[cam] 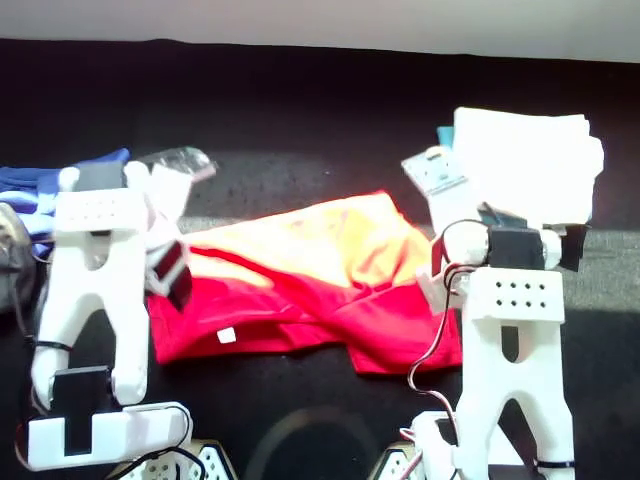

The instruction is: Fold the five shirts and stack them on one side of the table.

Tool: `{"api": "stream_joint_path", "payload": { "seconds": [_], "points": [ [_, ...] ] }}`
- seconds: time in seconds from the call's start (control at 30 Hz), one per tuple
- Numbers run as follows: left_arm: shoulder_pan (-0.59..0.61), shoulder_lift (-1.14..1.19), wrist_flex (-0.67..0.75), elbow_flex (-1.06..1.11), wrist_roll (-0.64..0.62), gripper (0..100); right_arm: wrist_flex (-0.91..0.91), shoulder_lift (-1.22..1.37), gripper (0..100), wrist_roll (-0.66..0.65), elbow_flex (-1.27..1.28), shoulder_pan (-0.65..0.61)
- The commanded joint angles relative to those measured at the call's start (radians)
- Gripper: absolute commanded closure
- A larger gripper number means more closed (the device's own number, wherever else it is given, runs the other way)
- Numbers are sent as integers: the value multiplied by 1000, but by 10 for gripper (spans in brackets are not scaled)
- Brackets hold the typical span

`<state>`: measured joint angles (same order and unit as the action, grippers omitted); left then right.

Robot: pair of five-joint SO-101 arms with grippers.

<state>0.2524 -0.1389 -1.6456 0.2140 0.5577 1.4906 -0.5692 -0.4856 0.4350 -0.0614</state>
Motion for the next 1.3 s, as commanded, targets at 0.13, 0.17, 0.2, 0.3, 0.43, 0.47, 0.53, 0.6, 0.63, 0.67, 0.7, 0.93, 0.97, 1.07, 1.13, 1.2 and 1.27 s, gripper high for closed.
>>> {"api": "stream_joint_path", "payload": {
  "seconds": [0.13,0.17,0.2,0.3,0.43,0.47,0.53,0.6,0.63,0.67,0.7,0.93,0.97,1.07,1.13,1.2,1.27],
  "points": [
    [-62,124,127,-70,-129,993,-291,171,985,124,-28,-163],
    [-74,160,150,-68,-150,989,-317,220,995,124,-30,-186],
    [-85,200,180,-68,-173,990,-352,272,993,124,-38,-205],
    [-105,318,250,-74,-212,990,-441,430,991,126,-91,-228],
    [-111,438,298,-74,-226,990,-519,648,991,126,-200,-226],
    [-108,464,307,-74,-226,990,-527,705,991,126,-229,-225],
    [-97,510,330,-76,-219,990,-542,814,991,126,-286,-220],
    [-70,561,350,-108,-218,990,-555,920,991,126,-351,-196],
    [-51,590,351,-140,-216,990,-561,966,991,126,-389,-182],
    [-33,624,348,-186,-212,991,-561,1012,991,126,-433,-168],
    [-18,661,347,-240,-199,991,-561,1053,991,126,-479,-151],
    [12,1032,124,-840,-195,991,-550,1236,991,126,-765,-105],
    [10,1089,77,-949,-196,991,-536,1244,991,126,-788,-105],
    [8,1248,-52,-1271,-196,991,-469,1242,991,126,-842,-120],
    [8,1333,-112,-1449,-196,991,-433,1241,991,127,-875,-127],
    [12,1374,-126,-1538,-198,991,-387,1241,991,127,-915,-128],
    [13,1362,-126,-1535,-198,991,-328,1239,991,153,-964,-125]
  ]
}}
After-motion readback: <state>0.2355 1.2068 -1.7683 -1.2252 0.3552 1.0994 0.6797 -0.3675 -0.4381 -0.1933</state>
